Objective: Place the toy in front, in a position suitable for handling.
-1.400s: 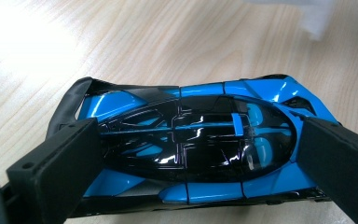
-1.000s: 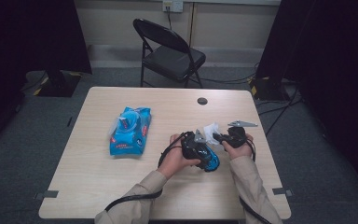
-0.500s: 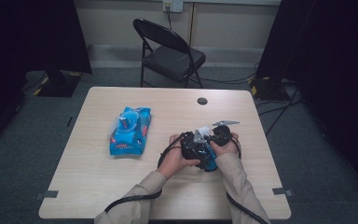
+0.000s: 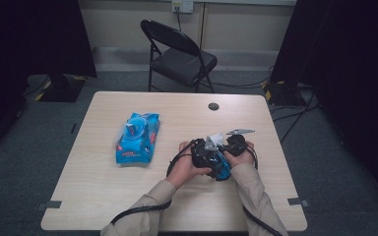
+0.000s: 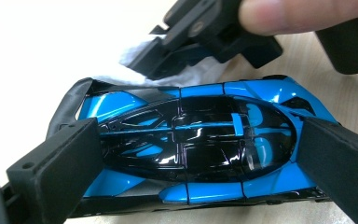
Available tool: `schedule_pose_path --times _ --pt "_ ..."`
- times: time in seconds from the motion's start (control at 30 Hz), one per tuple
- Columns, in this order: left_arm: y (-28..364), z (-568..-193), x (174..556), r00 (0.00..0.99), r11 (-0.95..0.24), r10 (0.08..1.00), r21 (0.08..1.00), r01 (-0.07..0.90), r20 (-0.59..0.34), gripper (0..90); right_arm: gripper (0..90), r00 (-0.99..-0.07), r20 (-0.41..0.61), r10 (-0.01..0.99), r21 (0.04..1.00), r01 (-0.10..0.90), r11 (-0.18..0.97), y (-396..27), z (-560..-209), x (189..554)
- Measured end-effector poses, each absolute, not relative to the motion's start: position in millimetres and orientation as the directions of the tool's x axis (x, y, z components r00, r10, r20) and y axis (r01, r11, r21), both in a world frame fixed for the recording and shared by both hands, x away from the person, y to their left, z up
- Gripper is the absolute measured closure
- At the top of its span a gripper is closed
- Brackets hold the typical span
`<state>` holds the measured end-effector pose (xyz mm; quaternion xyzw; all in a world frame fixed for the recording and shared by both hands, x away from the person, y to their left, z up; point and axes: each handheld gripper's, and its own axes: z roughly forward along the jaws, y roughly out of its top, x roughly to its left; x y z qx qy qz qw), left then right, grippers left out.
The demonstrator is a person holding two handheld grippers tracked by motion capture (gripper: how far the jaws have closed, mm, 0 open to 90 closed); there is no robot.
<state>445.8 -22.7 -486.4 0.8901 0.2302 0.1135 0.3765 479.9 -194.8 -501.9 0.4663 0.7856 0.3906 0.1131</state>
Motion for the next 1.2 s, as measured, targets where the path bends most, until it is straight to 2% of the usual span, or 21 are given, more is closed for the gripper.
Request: schedule_pose_path --times 0.27,0.6,1.2 --pt "-23.0 -486.4 445.6 0.867 -0.608 0.497 0.723 0.327 0.026 0.0 87.4 -0.573 0.19 0.797 0.718 0.635 0.285 -206.0 -501.9 469.1" --pt "-22.9 -486.4 445.5 0.868 -0.609 0.496 0.723 0.327 0.026 0.0 87.4 -0.575 0.244 0.781 0.716 0.65 0.255 -222.3 -503.9 454.3" --pt "-23.4 -486.0 445.6 0.868 -0.613 0.496 0.719 0.326 0.029 0.0 86.9 -0.578 0.253 0.776 0.732 0.639 0.237 -246.9 -506.3 421.9"
